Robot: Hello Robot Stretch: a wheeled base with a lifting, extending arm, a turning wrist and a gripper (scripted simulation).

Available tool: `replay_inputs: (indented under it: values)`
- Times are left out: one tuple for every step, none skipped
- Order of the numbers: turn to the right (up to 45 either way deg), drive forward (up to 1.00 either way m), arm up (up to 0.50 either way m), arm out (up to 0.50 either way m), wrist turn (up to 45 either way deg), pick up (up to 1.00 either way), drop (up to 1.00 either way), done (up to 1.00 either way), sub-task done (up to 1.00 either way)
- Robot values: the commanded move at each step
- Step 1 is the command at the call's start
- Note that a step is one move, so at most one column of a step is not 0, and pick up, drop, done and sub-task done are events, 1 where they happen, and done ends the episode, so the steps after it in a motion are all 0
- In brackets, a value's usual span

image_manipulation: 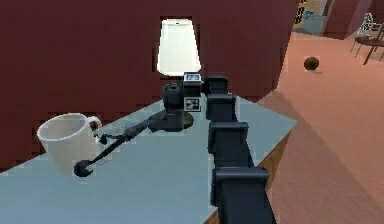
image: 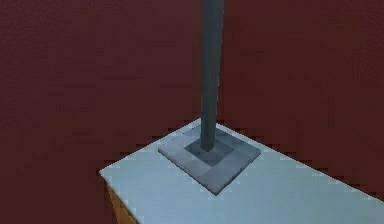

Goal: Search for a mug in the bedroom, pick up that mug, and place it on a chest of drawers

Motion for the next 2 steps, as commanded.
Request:
replay_inputs:
  values:
    - [0.0, 0.00, -0.32, 0.00, 0.0, 0.00, 0.00, 0.00, 0.00]
    - [0.0, 0.00, 0.00, 0.00, 0.0, 0.00, 1.00, 0.00, 0.00]
